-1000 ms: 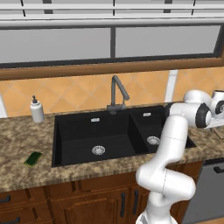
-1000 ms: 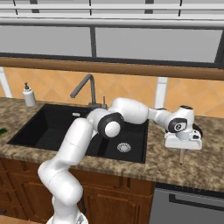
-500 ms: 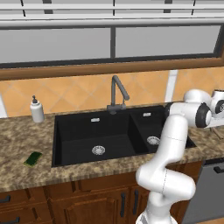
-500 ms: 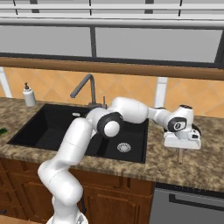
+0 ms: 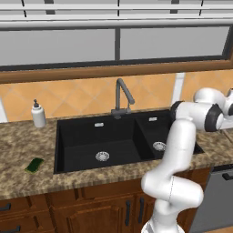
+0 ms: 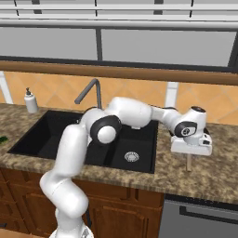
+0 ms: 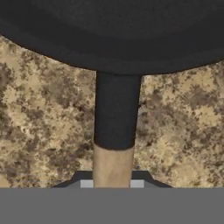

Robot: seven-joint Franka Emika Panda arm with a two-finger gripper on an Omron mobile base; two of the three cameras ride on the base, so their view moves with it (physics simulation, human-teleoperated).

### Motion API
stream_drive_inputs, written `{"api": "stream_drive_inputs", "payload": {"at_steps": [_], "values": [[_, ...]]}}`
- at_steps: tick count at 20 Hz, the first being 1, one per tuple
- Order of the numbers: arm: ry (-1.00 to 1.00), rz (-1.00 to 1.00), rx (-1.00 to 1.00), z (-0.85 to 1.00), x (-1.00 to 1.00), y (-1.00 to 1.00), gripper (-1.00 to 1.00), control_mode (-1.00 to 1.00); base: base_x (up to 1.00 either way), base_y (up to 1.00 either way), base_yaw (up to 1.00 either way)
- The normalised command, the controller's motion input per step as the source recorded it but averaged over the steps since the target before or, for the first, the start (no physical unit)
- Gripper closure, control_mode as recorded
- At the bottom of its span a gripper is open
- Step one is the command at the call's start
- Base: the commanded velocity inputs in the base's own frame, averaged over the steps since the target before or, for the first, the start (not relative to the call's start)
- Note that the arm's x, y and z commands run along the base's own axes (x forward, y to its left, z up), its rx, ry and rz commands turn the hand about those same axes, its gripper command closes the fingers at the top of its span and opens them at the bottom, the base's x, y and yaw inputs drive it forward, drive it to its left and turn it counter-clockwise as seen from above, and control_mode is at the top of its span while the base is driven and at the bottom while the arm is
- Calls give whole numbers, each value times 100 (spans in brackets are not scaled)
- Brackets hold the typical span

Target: Pick the pan and sponge and place them into the sink. Then turn on the water.

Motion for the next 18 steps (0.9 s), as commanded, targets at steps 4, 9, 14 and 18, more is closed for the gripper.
{"api": "stream_drive_inputs", "payload": {"at_steps": [4,9,14,18], "values": [[-9,9,-2,30,-44,67,100,-100,0,0,0],[-7,15,-10,30,-55,70,100,-100,0,0,0],[-14,15,-4,32,-57,62,100,-100,0,0,0],[-17,17,-3,34,-55,70,100,-100,0,0,0]]}}
